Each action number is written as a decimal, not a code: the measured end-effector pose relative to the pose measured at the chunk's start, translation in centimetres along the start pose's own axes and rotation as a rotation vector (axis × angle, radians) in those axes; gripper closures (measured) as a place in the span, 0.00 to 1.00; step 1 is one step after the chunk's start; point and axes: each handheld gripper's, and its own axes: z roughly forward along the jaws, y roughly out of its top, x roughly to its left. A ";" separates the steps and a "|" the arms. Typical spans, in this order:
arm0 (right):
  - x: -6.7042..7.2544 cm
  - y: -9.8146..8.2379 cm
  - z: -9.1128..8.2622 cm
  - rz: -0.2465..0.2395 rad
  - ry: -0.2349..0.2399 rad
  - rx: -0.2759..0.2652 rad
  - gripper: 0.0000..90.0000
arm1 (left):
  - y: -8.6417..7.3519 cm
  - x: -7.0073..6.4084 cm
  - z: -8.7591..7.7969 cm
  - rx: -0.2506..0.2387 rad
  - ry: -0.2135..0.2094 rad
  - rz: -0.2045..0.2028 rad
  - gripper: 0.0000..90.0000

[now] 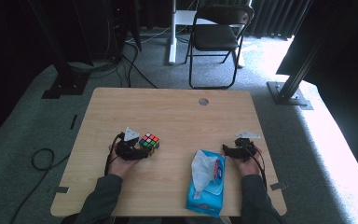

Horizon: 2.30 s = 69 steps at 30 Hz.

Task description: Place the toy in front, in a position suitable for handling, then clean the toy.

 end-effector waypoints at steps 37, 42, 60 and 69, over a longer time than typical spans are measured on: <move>0.2 -0.1 -0.2 -0.009 0.010 -0.007 0.28 | -2.7 -1.9 -1.8 0.070 -0.029 0.032 0.40; 0.2 -0.1 -0.2 -0.009 0.009 -0.008 0.28 | -2.7 -2.2 -1.7 0.074 -0.033 0.041 0.40; 0.4 0.1 -0.5 -0.022 0.018 0.013 0.40 | -2.6 -3.3 -1.4 0.080 -0.052 0.071 0.40; 0.6 1.2 -2.2 -0.010 0.079 -0.030 0.52 | -2.6 -3.2 -1.4 0.079 -0.047 0.067 0.40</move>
